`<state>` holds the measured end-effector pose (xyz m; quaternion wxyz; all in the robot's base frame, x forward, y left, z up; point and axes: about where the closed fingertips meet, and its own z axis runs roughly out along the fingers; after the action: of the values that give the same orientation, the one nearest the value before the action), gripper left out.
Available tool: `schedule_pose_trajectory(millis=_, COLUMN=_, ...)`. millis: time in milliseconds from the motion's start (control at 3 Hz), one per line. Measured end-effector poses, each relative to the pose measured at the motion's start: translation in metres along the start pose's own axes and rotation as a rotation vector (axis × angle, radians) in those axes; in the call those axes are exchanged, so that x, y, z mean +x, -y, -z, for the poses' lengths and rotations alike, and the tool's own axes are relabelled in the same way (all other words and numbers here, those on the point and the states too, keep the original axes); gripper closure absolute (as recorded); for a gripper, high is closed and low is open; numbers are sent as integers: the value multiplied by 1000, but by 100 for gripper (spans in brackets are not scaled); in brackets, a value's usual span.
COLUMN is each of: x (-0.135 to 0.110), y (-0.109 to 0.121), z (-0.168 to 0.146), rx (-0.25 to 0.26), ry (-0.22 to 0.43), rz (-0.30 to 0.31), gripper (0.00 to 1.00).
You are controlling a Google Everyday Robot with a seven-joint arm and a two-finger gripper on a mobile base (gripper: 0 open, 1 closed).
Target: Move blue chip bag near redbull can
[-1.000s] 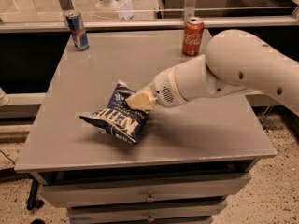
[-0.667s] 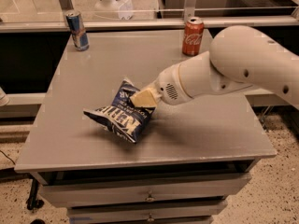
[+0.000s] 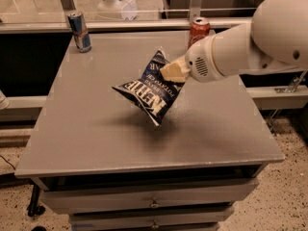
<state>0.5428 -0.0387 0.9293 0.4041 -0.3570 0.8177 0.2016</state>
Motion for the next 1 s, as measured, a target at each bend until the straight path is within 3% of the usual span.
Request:
schedule_pose_trajectory(millis=333, x=0, y=0, z=0, rx=0, ry=0, rz=0, gripper=100)
schedule_pose_trajectory(millis=1000, x=-51, y=35, z=-24, rx=47, ry=156, rz=-33, gripper=100)
